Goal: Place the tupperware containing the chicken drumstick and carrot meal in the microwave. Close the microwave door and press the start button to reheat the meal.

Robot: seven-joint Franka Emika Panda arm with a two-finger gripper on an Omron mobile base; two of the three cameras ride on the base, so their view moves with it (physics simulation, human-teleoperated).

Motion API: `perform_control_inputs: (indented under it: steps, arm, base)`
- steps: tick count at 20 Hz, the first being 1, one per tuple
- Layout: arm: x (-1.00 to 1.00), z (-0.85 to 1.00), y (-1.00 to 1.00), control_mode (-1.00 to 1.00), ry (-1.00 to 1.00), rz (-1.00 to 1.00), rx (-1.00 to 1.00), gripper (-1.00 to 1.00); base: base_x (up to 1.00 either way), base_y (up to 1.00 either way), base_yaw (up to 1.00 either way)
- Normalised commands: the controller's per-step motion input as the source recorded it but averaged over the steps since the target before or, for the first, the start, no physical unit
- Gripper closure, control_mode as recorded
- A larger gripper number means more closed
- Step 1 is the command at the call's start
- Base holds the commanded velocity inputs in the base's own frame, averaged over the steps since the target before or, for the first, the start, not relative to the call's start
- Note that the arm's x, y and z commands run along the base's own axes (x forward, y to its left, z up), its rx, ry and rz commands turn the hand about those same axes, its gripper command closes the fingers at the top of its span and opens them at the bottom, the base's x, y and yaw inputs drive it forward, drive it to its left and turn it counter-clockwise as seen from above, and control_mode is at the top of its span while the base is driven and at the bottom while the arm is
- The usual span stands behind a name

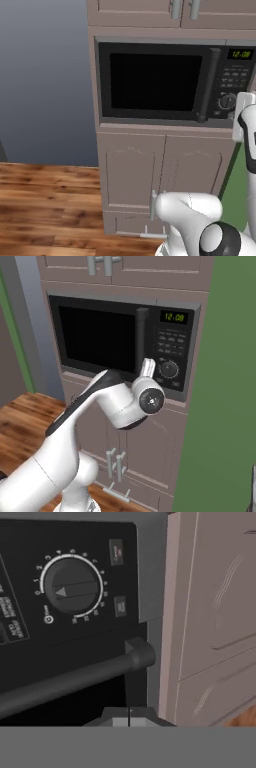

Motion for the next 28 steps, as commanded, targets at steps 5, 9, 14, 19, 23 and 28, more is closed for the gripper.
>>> perform_control_inputs:
  steps: [5,9,14,19,23,28]
  arm:
    - [0.22,-0.13,-0.15,-1.00,0.01,-0.01,0.00,1.00]
    - [0.19,-0.16,-0.05,-1.00,0.00,-0.01,0.00,1.00]
    - [0.18,-0.14,-0.03,-1.00,0.00,0.00,0.00,1.00]
    - [0.19,-0.08,-0.03,-1.00,0.00,0.00,0.00,1.00]
    - [0.19,-0.06,-0.07,-1.00,0.00,0.00,0.00,1.00]
    - [0.19,-0.11,-0.07,-1.00,0.00,0.00,0.00,1.00]
  base:
    - [0.00,0.00,0.00]
    - [0.00,0.00,0.00]
    - [0.00,0.00,0.00]
    - [0.00,0.00,0.00]
    - [0.00,0.00,0.00]
    - [0.00,0.00,0.00]
